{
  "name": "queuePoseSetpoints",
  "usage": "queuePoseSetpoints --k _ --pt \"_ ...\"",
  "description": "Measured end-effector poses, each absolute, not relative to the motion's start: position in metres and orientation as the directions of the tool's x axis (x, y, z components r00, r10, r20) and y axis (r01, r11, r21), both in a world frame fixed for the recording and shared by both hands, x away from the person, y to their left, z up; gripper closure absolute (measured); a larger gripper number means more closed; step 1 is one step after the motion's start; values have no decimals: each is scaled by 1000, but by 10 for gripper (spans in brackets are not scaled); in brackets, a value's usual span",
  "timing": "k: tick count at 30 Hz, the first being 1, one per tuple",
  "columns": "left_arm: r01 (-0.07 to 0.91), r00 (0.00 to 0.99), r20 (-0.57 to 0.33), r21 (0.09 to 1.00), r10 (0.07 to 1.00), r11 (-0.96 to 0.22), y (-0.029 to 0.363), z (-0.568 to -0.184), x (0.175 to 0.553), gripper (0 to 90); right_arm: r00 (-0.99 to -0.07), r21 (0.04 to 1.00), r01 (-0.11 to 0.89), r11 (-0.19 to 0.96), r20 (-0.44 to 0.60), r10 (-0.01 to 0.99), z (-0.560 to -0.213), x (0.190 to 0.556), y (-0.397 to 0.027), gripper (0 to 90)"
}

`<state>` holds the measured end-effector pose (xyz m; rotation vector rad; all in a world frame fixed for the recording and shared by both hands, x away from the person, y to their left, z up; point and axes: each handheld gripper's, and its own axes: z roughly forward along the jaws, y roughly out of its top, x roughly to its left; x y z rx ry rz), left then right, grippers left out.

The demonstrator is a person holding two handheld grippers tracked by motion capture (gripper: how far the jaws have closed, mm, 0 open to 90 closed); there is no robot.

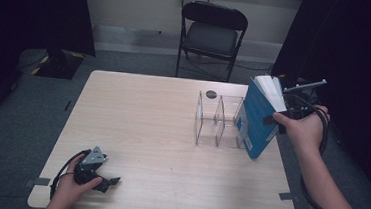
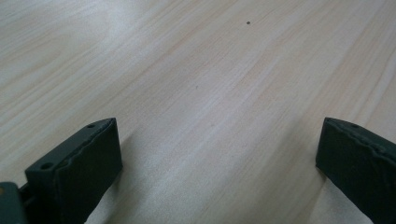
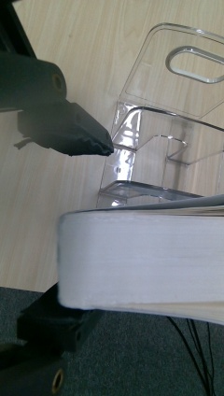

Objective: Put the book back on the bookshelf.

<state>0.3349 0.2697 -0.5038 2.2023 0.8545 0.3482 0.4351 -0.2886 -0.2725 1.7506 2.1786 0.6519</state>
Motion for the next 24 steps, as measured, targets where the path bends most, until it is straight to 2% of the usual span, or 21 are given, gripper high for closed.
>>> queuePoseSetpoints --k 11,24 --pt "472 742 -14 721 671 -507 270 -504 335 0 -268 500 840 211 43 962 -284 420 -286 249" --pt "472 742 -14 721 671 -507 270 -504 335 0 -283 494 842 214 68 957 -291 413 -289 225"
